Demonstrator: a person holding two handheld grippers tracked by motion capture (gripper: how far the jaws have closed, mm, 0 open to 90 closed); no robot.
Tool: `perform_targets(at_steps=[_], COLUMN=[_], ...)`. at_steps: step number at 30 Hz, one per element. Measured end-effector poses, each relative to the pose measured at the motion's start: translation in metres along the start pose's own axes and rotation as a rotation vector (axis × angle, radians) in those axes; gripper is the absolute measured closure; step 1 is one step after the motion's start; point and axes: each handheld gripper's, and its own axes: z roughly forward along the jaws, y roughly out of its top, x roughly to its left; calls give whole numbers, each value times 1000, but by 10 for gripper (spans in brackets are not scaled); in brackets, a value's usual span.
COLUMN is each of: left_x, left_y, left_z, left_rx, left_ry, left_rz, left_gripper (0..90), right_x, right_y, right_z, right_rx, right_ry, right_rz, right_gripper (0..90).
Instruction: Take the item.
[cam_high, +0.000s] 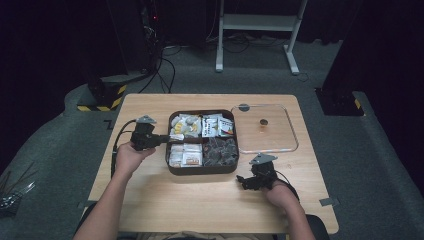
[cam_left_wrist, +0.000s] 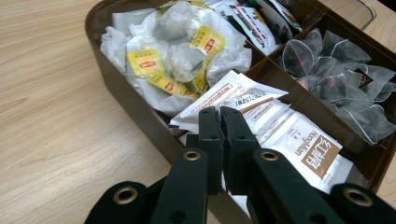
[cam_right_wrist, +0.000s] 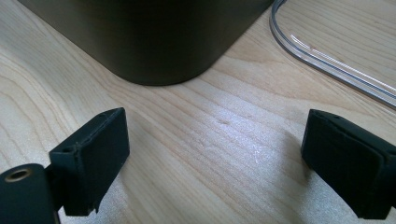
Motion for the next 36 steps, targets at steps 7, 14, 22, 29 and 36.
perform_targets(at_steps=[7, 14, 22, 29, 36], left_x=[9, 18, 27, 40, 54], left_y=[-5, -10, -14, -19, -27], left_z=[-10, -18, -21, -23, -16], left_rx=[-18, -17, -18, -11, 17], left_ry=[18, 44, 61, 81, 85], left_rz=[-34, -56, -77, -111, -162], left_gripper=[877, 877, 877, 876, 876], right_x=[0, -1, -1, -1, -1], right_y=[1, 1, 2, 1, 1], right_z=[1, 1, 2, 2, 1], right_rx=[-1, 0, 0, 0, -1], right_ry=[2, 3, 3, 3, 3], right_rz=[-2, -1, -1, 0, -2], right_gripper=[76, 76, 76, 77, 77])
